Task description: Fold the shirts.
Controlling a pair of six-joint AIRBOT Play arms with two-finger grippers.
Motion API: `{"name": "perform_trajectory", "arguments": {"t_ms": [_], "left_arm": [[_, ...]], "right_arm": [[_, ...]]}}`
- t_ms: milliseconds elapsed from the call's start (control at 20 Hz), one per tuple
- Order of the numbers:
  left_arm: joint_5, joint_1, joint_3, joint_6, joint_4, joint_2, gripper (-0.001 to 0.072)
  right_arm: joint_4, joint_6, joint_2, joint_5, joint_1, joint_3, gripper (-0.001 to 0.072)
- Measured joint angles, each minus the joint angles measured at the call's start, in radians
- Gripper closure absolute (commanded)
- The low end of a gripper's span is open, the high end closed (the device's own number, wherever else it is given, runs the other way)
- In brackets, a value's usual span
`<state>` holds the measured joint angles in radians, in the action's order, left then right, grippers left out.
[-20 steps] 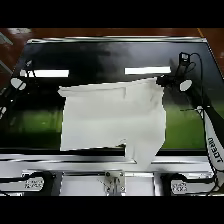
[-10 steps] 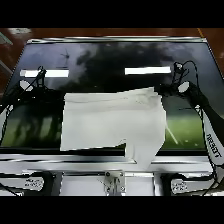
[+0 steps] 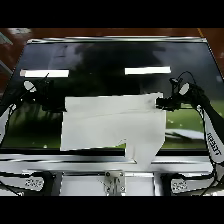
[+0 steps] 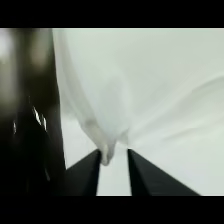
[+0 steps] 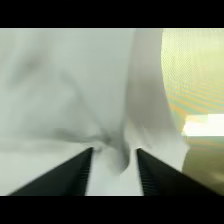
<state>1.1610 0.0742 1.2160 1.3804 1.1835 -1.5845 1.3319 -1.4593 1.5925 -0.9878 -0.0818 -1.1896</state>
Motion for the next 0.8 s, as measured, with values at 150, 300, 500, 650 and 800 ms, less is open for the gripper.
{"name": "perform_trajectory", "arguments": {"t_ms": [150,300,500,650,800], "left_arm": [[0.084,0.030,0.025,0.021,0.002,0.013,0.0175],[0.182,0.094,0.021,0.023,0.002,0.083,0.0175],[0.192,0.189,-0.216,0.008,-0.017,0.280,0.0020],[0.157,0.260,-0.482,-0.033,-0.059,0.420,0.0034],[0.098,0.296,-0.650,-0.068,-0.095,0.482,0.0043]], "right_arm": [[0.028,-0.002,-0.037,-0.060,-0.013,-0.038,0.0131],[0.143,0.005,-0.109,-0.181,-0.056,-0.070,0.0134],[0.154,0.039,-0.216,-0.340,-0.226,0.032,0.0129],[0.004,0.106,-0.289,-0.369,-0.349,0.164,0.0130],[-0.113,0.149,-0.327,-0.364,-0.404,0.241,0.0130]]}}
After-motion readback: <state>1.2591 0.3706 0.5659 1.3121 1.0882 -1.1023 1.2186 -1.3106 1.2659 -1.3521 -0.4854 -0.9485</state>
